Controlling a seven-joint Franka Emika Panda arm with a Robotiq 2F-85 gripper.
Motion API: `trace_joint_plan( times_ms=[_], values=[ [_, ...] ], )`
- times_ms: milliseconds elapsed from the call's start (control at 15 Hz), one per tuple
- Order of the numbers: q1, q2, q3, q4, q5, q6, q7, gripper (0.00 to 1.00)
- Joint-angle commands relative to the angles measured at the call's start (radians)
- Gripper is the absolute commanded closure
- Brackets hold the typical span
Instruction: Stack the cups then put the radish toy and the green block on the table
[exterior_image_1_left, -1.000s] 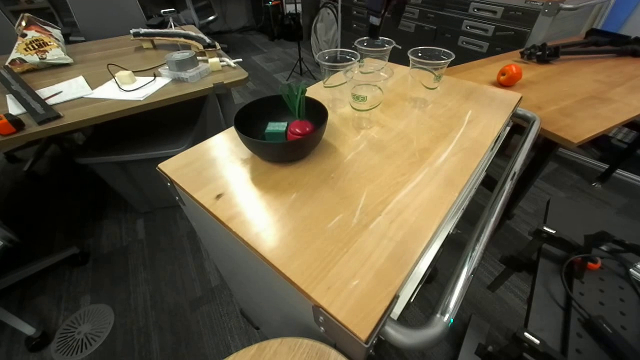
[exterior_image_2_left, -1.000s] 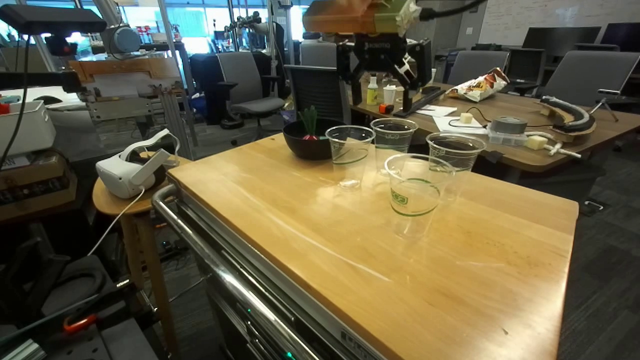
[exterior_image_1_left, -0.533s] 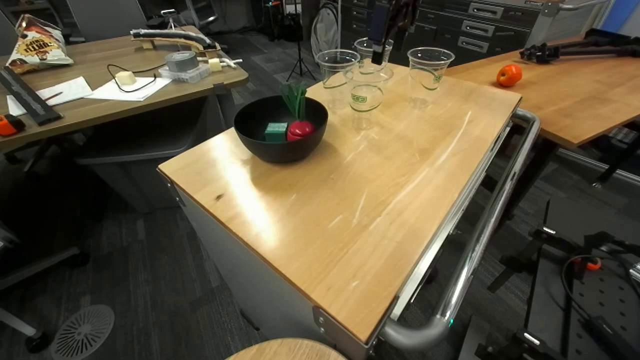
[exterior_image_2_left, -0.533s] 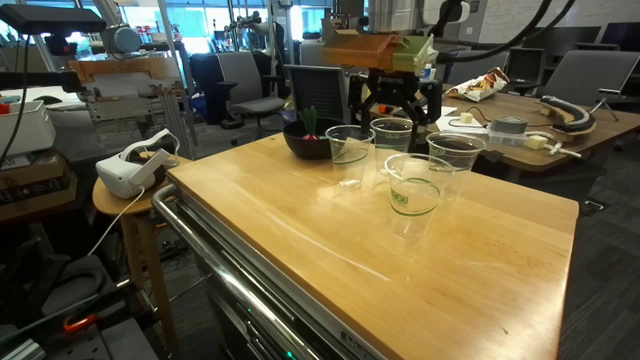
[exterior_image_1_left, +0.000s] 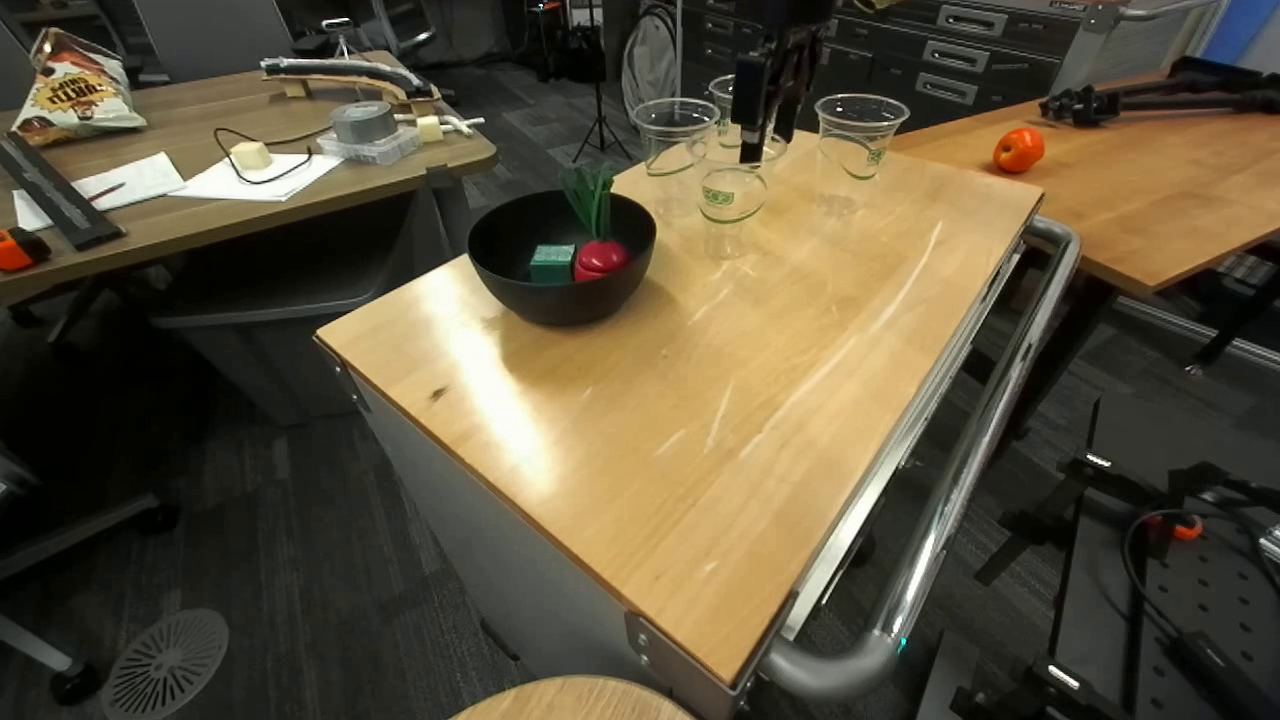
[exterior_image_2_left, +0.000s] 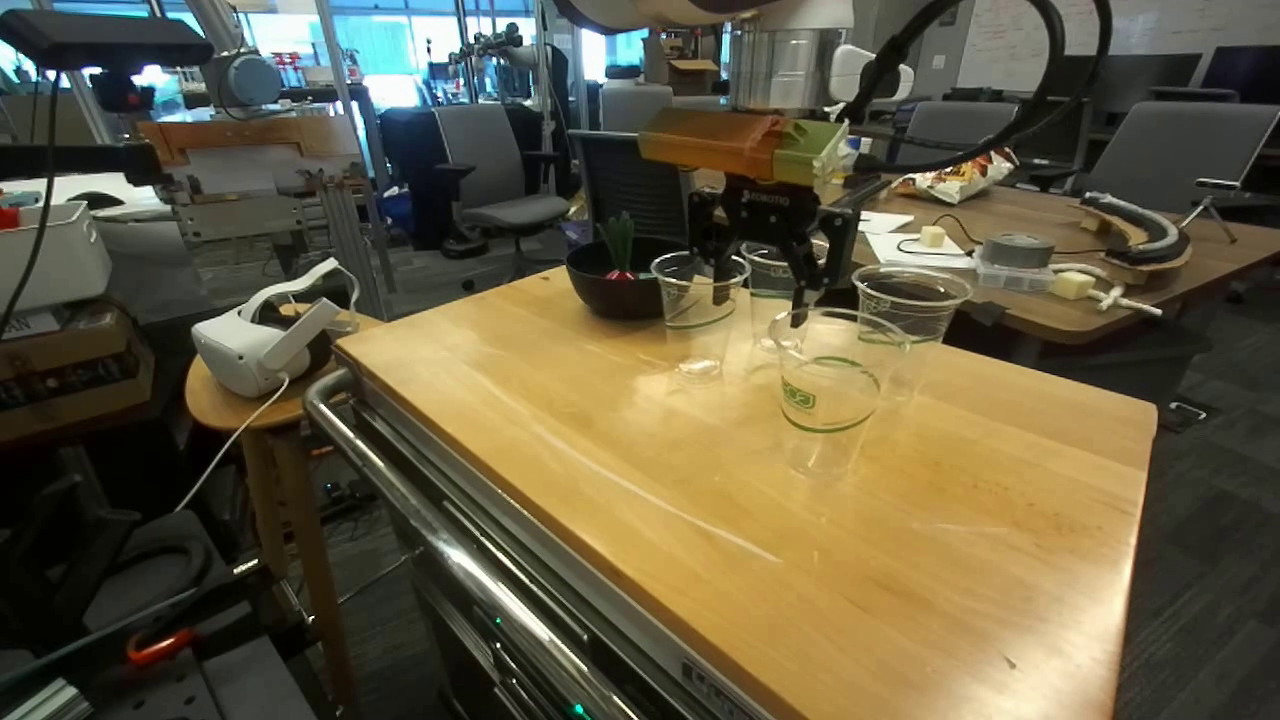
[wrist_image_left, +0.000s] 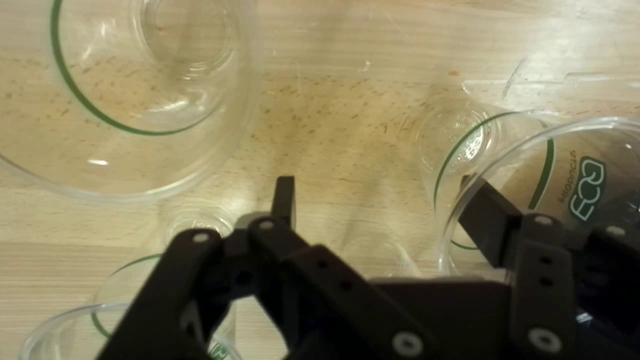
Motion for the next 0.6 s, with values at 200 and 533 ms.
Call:
trace_joint_plan(
  times_ms=[200,533],
  values=[
    [-0.013,0.013,0.023,0.039,-0.012,-0.029,-0.025,0.73],
    [-0.024,-0.045,0.036,0.035,0.026,-0.103,-0.091,1.0]
  ],
)
